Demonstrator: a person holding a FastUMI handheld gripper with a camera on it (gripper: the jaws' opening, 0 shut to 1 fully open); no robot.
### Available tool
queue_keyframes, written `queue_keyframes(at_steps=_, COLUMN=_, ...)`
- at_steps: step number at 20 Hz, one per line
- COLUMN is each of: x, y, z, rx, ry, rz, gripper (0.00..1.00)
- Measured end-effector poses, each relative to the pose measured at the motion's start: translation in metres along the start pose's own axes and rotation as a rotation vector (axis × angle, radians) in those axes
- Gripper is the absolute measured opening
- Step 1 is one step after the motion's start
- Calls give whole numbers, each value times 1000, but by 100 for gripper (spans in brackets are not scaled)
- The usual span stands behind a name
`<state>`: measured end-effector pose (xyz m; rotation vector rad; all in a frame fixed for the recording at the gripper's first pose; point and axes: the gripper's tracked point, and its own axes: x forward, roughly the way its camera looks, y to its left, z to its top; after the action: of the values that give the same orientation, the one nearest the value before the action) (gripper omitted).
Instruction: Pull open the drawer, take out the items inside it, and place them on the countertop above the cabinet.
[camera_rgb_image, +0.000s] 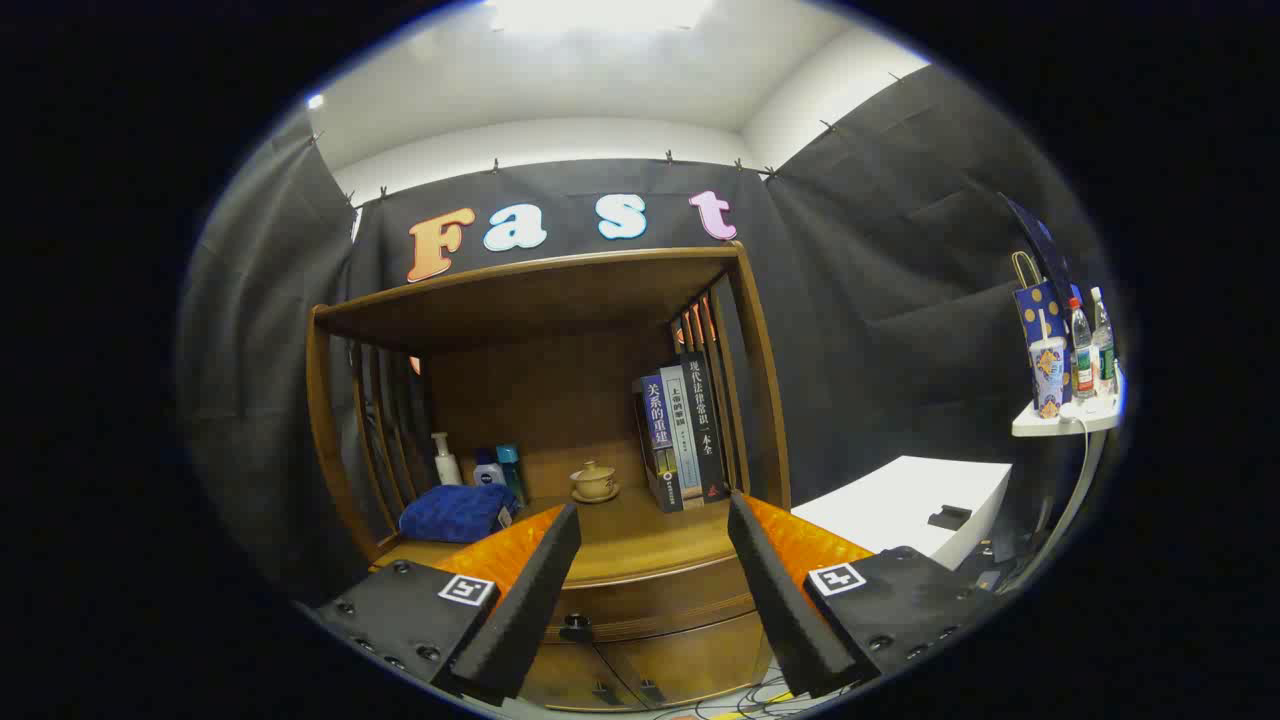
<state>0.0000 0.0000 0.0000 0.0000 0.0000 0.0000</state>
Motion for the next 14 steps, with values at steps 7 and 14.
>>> queue_keyframes(at_steps=7, x=0, y=3, z=1, rx=-26, ry=5, rz=2, gripper=98)
queue_keyframes(at_steps=14, x=2, y=9, z=-5, rx=-26, ry=18, rz=14, gripper=98)
